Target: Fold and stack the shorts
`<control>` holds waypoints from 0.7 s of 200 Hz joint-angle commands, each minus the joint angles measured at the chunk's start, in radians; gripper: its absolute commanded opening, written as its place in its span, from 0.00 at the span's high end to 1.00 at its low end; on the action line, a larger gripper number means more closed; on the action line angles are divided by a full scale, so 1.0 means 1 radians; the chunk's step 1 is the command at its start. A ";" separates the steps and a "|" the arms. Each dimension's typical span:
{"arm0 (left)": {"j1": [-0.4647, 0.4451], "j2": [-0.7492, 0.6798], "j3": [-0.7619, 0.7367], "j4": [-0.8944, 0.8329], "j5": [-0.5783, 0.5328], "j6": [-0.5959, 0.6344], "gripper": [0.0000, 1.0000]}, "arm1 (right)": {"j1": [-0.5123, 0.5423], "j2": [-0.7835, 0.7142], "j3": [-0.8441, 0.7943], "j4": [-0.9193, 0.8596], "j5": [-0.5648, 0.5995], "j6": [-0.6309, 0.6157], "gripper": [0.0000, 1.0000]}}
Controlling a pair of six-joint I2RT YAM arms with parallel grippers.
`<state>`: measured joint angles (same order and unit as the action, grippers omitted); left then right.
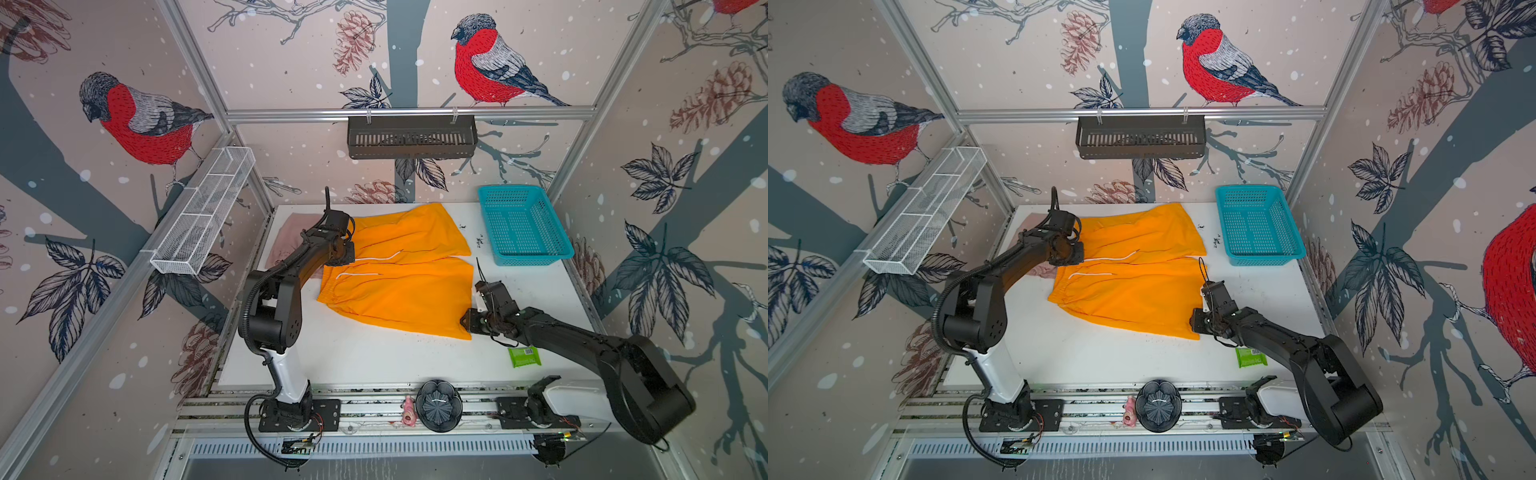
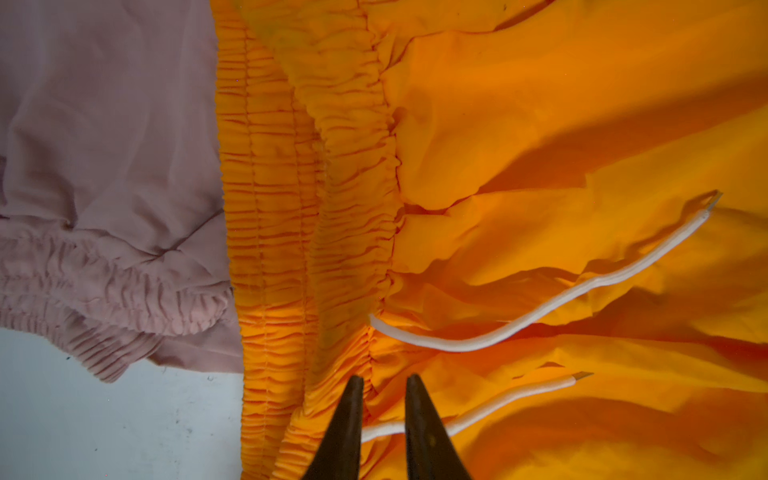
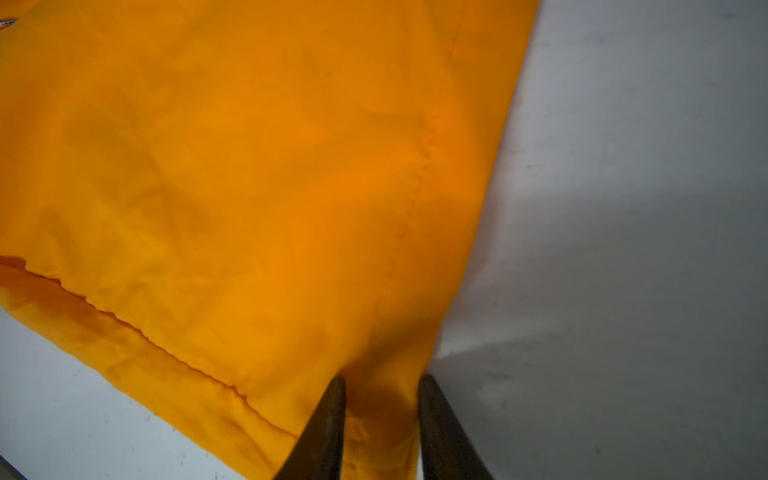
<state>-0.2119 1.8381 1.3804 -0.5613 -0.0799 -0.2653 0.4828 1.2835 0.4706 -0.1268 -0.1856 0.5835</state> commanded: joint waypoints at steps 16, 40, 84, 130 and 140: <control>0.001 0.013 0.014 -0.016 -0.078 -0.008 0.77 | -0.001 0.000 -0.006 -0.033 0.018 0.018 0.66; 0.009 -0.021 -0.009 0.010 -0.113 -0.010 0.72 | 0.000 0.003 0.000 -0.036 0.019 0.013 0.65; 0.058 -0.038 -0.058 0.078 -0.030 -0.018 0.68 | 0.002 0.007 0.000 -0.037 0.018 0.013 0.64; 0.060 -0.013 -0.083 0.145 0.047 0.000 0.70 | 0.000 -0.003 -0.004 -0.048 0.024 0.018 0.63; 0.060 -0.006 -0.080 0.147 0.056 0.003 0.73 | 0.000 -0.003 -0.006 -0.049 0.024 0.019 0.63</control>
<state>-0.1543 1.8202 1.3006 -0.4599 -0.0711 -0.2695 0.4824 1.2819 0.4706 -0.1230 -0.1852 0.5976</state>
